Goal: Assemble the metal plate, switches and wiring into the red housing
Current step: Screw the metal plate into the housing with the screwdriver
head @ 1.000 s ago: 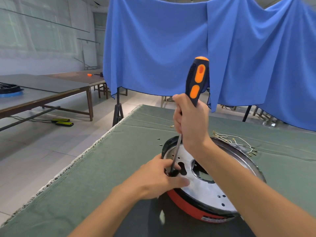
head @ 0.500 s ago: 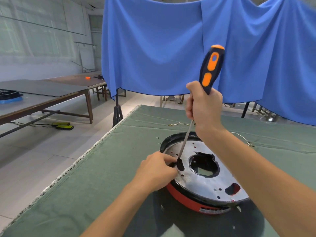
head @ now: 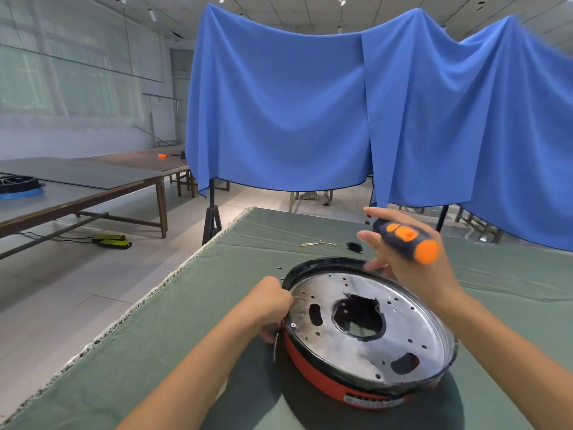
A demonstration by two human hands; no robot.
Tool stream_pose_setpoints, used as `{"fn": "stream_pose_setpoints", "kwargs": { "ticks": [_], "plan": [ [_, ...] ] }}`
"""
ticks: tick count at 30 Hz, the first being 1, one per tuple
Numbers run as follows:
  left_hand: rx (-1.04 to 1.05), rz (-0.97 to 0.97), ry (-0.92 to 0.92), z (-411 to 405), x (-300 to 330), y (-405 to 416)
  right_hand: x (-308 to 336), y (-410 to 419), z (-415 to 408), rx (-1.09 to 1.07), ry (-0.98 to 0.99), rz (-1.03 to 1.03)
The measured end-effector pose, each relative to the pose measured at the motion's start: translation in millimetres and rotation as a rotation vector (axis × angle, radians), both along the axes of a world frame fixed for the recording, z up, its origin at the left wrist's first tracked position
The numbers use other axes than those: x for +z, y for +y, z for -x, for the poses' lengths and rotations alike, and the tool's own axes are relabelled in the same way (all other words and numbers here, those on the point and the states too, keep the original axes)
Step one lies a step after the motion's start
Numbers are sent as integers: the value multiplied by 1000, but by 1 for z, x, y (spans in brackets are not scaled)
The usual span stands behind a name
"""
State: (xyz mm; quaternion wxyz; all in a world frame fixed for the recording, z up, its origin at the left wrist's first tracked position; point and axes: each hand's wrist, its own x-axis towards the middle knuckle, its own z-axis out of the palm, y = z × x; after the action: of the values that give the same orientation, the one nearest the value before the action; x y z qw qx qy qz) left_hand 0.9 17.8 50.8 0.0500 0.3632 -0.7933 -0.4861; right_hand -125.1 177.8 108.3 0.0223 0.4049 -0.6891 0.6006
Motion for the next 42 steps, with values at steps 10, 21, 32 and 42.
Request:
{"fn": "stream_pose_setpoints", "kwargs": {
  "ticks": [10,21,32,42],
  "plan": [
    [-210,33,-17,10,9,-28,-20,25,38,-256,273,-552],
    [-366,94,-170,24,18,-54,-61,25,67,-120,103,-579],
    [142,492,45,85,-52,-89,-60,19,79,-41,144,-677],
    [203,726,-79,113,-66,-95,-61,16,80,-12,159,-678]
  ]
}}
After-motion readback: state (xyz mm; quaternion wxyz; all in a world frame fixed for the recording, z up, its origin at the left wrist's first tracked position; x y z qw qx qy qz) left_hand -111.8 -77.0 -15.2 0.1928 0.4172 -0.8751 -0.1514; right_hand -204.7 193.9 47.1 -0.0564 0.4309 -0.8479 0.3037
